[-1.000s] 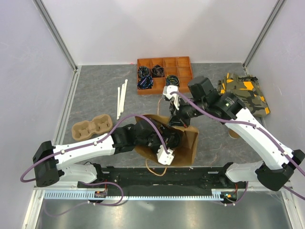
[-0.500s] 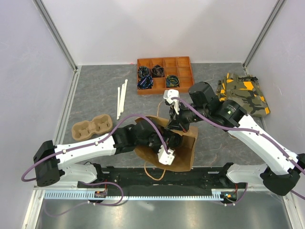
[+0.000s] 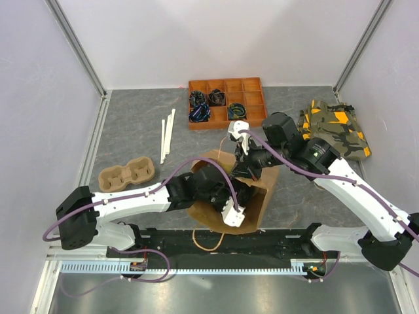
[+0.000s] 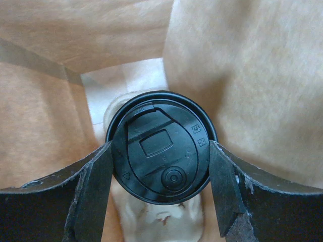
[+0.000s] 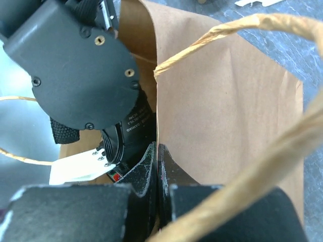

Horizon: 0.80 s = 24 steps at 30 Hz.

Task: Pack the takeout coffee

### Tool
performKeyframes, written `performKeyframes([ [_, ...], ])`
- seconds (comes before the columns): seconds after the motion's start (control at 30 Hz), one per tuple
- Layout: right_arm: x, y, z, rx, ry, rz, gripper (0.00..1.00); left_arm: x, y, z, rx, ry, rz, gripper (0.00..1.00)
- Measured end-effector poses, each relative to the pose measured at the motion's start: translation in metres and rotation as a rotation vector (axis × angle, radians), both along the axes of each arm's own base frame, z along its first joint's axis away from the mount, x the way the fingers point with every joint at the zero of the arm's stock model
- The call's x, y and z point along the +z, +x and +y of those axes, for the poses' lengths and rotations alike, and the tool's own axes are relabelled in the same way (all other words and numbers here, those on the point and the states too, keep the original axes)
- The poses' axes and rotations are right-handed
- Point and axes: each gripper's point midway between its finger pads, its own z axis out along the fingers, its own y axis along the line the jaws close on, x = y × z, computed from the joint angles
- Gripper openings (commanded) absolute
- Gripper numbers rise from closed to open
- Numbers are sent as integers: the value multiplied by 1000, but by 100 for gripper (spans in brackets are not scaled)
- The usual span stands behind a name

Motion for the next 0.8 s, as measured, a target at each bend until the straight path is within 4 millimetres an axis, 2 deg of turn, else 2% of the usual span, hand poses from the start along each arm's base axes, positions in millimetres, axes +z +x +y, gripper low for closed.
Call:
performKeyframes([
  [0.17, 5, 12, -7, -39, 43, 50, 0, -1, 3, -1, 10, -3, -9, 27],
  [0.27, 7, 13, -6, -30, 66, 84, 0, 2, 2, 2, 12, -3, -11, 27],
  [0.53, 14, 2, 6, 34, 129, 175, 0, 41, -4, 10, 7, -61, -36, 27],
  [0.8, 6, -2, 11, 41, 158, 253, 0, 20, -6, 12, 6, 0, -8, 26],
])
